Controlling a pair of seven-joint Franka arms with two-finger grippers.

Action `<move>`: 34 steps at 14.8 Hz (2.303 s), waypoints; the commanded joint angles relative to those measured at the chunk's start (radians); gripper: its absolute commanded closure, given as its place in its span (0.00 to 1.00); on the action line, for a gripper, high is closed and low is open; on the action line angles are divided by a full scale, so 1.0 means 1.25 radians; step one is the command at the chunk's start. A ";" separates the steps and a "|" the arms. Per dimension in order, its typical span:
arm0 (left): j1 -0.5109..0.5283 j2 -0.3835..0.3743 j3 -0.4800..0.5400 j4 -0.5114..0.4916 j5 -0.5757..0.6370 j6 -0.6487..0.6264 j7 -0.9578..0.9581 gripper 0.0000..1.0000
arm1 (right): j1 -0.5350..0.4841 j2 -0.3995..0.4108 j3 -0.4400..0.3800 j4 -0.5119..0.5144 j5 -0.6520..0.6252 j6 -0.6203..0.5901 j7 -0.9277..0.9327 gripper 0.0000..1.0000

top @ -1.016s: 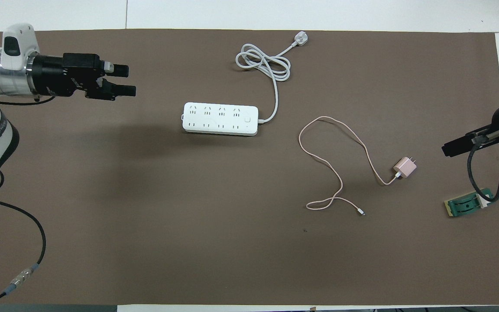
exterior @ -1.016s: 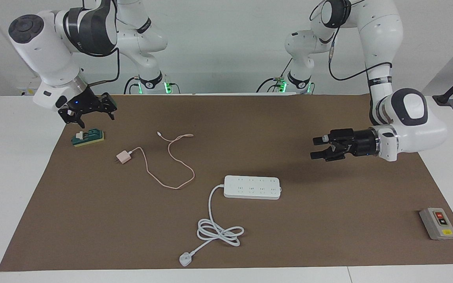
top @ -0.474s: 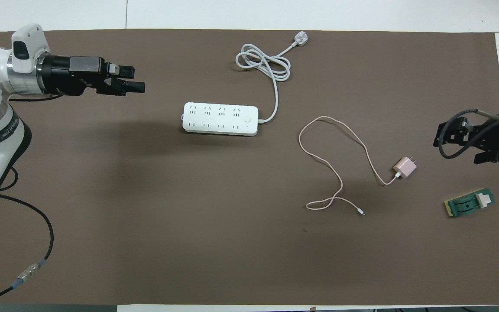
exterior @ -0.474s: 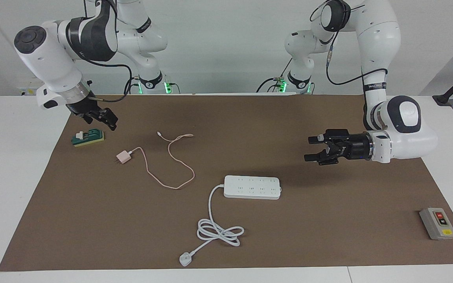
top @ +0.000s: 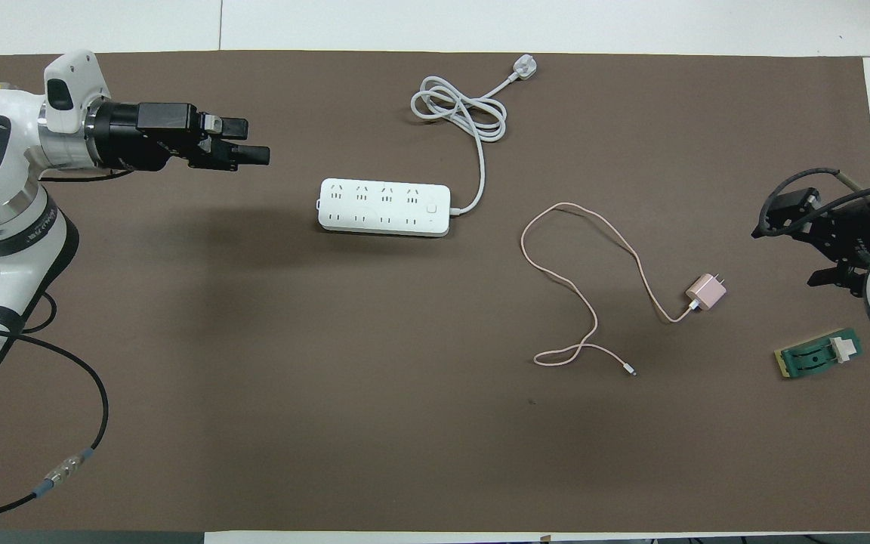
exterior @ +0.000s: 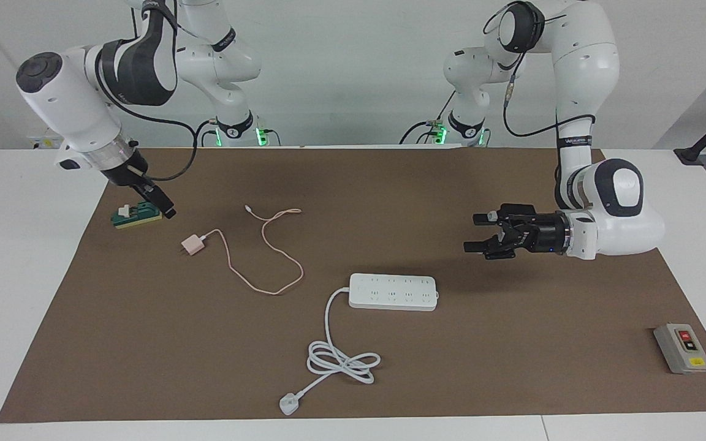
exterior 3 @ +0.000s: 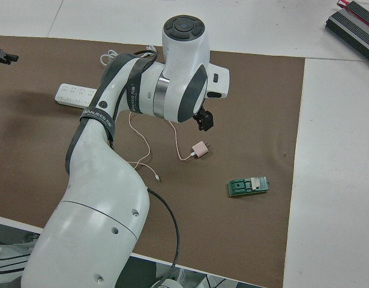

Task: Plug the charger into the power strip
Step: 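Extend the left gripper to the power strip while the right gripper opens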

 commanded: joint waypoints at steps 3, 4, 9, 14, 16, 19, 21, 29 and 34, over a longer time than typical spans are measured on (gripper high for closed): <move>-0.013 -0.063 0.005 -0.084 -0.021 -0.003 0.032 0.00 | -0.006 -0.004 0.004 -0.022 0.013 -0.015 0.189 0.00; -0.013 -0.080 0.005 -0.112 -0.023 -0.003 0.039 0.00 | -0.007 -0.002 0.004 -0.022 0.013 -0.020 0.212 0.00; -0.005 -0.168 0.006 -0.250 -0.025 -0.003 0.118 0.00 | -0.054 0.052 0.003 -0.021 0.108 -0.081 0.209 0.00; -0.012 -0.238 0.006 -0.314 -0.025 0.016 0.118 0.00 | -0.072 0.134 0.003 0.048 0.204 -0.087 0.194 0.00; -0.013 -0.270 0.006 -0.353 -0.025 0.034 0.118 0.01 | -0.107 0.178 0.004 0.080 0.270 -0.137 0.187 0.00; -0.013 -0.296 0.005 -0.407 -0.027 0.035 0.113 0.01 | -0.156 0.311 0.004 0.191 0.316 -0.211 0.095 0.00; -0.011 -0.310 0.006 -0.430 -0.027 0.033 0.097 0.02 | -0.162 0.362 0.004 0.242 0.322 -0.251 0.067 0.00; -0.019 -0.320 0.005 -0.427 -0.045 0.050 0.000 0.02 | -0.167 0.434 0.007 0.286 0.253 -0.346 -0.110 0.00; -0.042 -0.304 0.005 -0.423 -0.091 0.075 0.003 0.02 | -0.153 0.437 0.008 0.285 0.197 -0.357 -0.204 0.00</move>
